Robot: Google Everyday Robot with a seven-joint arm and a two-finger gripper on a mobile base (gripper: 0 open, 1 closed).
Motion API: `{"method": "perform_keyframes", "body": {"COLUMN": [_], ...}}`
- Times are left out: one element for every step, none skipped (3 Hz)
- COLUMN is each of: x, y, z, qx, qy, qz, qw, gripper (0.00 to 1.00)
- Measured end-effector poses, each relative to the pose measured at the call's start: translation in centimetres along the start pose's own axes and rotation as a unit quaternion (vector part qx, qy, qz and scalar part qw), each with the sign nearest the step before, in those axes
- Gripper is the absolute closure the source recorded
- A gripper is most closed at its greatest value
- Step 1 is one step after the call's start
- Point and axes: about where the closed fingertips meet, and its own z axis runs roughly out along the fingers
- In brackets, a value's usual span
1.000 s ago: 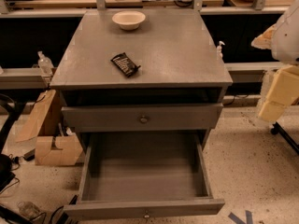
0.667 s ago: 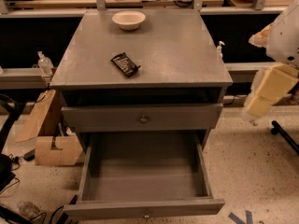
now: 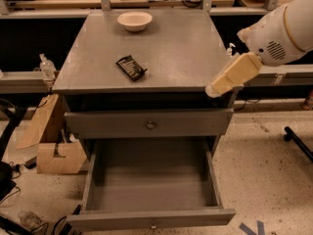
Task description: Place rxbar chocolate into middle drawer
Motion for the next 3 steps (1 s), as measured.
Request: {"method": "perform_keyframes", "body": {"x": [-4.8, -8.2, -8.7], "y": [-0.8, -0.5, -0.8], "z": [3.0, 4.4, 4.3], "qx": [0.015, 0.029, 0.035], "qy": [-0.116, -0.157, -0.162], "qz": [0.029, 0.014, 0.013], "qw": [0.9927, 0.9872, 0.9861], "gripper": [0.0, 0.0, 0.0]}}
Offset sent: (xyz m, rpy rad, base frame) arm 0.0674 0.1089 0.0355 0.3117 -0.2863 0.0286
